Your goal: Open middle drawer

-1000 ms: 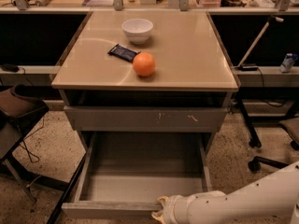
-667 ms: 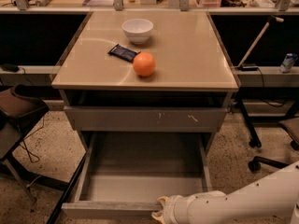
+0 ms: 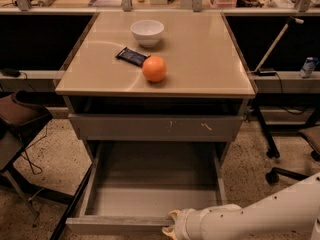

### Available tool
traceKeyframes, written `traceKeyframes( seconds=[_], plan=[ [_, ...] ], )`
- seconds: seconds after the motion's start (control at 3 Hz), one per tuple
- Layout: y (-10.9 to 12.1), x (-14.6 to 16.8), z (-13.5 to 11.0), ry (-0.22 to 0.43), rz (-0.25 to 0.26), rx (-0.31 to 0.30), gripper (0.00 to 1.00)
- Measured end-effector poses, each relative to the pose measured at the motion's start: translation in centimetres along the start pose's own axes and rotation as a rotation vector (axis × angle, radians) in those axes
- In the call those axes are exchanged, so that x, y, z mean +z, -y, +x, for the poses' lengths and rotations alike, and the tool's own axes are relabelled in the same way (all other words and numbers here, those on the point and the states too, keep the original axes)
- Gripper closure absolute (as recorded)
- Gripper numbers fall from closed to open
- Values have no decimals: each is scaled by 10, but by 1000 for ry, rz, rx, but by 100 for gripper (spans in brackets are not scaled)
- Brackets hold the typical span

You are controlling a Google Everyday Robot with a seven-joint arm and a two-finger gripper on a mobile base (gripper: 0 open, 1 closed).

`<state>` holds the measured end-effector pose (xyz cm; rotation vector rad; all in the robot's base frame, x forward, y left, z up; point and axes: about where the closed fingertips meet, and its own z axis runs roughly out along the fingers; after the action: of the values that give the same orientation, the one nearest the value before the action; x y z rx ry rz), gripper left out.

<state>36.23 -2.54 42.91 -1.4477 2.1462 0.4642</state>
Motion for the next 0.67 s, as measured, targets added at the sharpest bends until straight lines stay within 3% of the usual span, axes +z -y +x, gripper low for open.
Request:
traceKeyframes(
  seconds=[0.33,0.67],
  plan=[
    [0,0,0,0,0,0,11],
    [0,0,0,0,0,0,0]
  ],
)
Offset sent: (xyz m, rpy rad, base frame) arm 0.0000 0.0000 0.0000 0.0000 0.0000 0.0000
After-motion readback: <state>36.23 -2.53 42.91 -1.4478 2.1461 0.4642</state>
